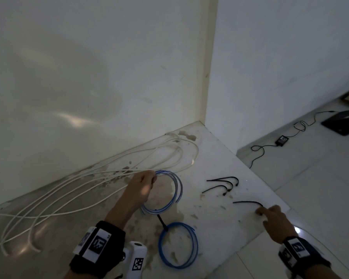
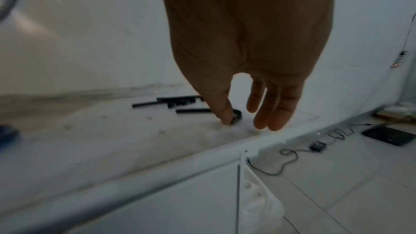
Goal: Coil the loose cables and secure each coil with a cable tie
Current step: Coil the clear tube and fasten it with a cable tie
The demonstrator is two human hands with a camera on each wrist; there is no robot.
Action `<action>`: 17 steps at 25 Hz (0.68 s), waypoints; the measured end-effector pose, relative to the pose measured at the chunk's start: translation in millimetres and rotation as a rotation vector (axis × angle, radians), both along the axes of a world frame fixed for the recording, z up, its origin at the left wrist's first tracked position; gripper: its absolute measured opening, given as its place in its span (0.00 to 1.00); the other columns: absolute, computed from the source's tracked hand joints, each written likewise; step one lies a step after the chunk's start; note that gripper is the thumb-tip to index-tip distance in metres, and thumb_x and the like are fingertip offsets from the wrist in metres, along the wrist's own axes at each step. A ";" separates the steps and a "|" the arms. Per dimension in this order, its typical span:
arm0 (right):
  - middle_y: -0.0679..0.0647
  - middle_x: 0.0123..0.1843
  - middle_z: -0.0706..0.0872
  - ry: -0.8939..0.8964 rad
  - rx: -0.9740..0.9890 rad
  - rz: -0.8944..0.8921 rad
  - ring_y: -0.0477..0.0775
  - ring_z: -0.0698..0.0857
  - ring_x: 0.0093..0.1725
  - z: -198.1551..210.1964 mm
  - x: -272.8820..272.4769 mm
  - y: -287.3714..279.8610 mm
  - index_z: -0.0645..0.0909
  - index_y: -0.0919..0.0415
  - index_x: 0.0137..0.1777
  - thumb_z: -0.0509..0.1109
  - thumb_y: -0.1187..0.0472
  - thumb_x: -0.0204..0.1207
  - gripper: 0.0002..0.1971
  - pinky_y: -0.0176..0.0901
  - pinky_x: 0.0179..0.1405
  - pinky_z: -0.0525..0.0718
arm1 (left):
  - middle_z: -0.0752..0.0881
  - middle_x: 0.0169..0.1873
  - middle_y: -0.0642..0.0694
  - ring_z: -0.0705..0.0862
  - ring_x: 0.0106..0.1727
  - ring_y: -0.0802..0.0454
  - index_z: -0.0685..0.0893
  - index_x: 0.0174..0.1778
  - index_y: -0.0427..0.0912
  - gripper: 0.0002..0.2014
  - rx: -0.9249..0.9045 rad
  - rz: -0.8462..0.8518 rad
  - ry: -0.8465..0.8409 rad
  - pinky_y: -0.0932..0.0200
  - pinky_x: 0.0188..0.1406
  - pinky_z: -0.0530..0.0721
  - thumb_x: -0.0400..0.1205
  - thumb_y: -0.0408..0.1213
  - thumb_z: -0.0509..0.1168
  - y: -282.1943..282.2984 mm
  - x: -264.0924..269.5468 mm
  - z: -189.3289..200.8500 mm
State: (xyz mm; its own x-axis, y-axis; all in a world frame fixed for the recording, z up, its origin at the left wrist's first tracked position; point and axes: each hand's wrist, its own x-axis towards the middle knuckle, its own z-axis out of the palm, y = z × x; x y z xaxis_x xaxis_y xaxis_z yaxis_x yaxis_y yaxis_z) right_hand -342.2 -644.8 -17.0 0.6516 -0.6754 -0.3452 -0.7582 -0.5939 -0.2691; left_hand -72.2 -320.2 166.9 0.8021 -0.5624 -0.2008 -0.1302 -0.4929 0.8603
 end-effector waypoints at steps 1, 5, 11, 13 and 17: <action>0.55 0.62 0.72 -0.002 -0.025 0.033 0.57 0.78 0.55 -4.8 -4.0 -2.2 0.78 0.46 0.65 0.63 0.64 0.82 0.16 0.49 0.53 0.84 | 0.58 0.21 0.52 0.54 0.21 0.55 0.65 0.33 0.41 0.17 -0.001 0.016 0.031 0.56 0.26 0.56 0.89 0.39 0.51 -1.8 -1.0 -0.8; 0.50 0.51 0.74 -0.031 -0.081 0.105 0.53 0.78 0.47 0.0 3.4 -2.2 0.78 0.48 0.54 0.61 0.59 0.84 0.06 0.45 0.42 0.81 | 0.60 0.20 0.53 0.55 0.21 0.55 0.67 0.33 0.41 0.17 0.007 0.019 0.110 0.58 0.24 0.56 0.89 0.39 0.52 -6.8 -6.2 -7.1; 0.47 0.41 0.78 -0.146 0.069 0.055 0.54 0.80 0.44 1.4 4.2 -6.1 0.77 0.43 0.45 0.72 0.62 0.80 0.11 0.36 0.37 0.71 | 0.61 0.20 0.53 0.55 0.22 0.52 0.67 0.32 0.43 0.17 0.059 0.024 0.129 0.55 0.26 0.57 0.88 0.40 0.52 -1.9 -14.1 -13.4; 0.47 0.42 0.83 -0.220 0.140 0.042 0.51 0.84 0.45 10.0 2.2 -4.4 0.80 0.45 0.46 0.74 0.65 0.78 0.12 0.32 0.40 0.73 | 0.61 0.20 0.53 0.56 0.22 0.53 0.67 0.31 0.45 0.18 0.090 0.029 0.145 0.55 0.27 0.58 0.88 0.43 0.52 0.5 -16.1 -14.1; 0.45 0.43 0.91 -0.437 0.255 0.041 0.36 0.87 0.43 50.4 11.1 15.8 0.87 0.50 0.47 0.78 0.65 0.75 0.08 0.21 0.41 0.78 | 0.61 0.21 0.53 0.56 0.23 0.53 0.66 0.31 0.47 0.19 0.097 0.007 0.163 0.56 0.27 0.60 0.89 0.45 0.50 7.2 -23.6 -13.6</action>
State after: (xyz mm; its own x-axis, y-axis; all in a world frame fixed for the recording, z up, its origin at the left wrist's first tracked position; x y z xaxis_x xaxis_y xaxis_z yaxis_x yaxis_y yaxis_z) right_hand -331.1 -629.0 33.3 0.7964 -0.5760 -0.1845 -0.5195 -0.4953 -0.6962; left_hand -95.8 -313.0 153.3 0.7581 -0.5289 -0.3814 0.0108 -0.5747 0.8183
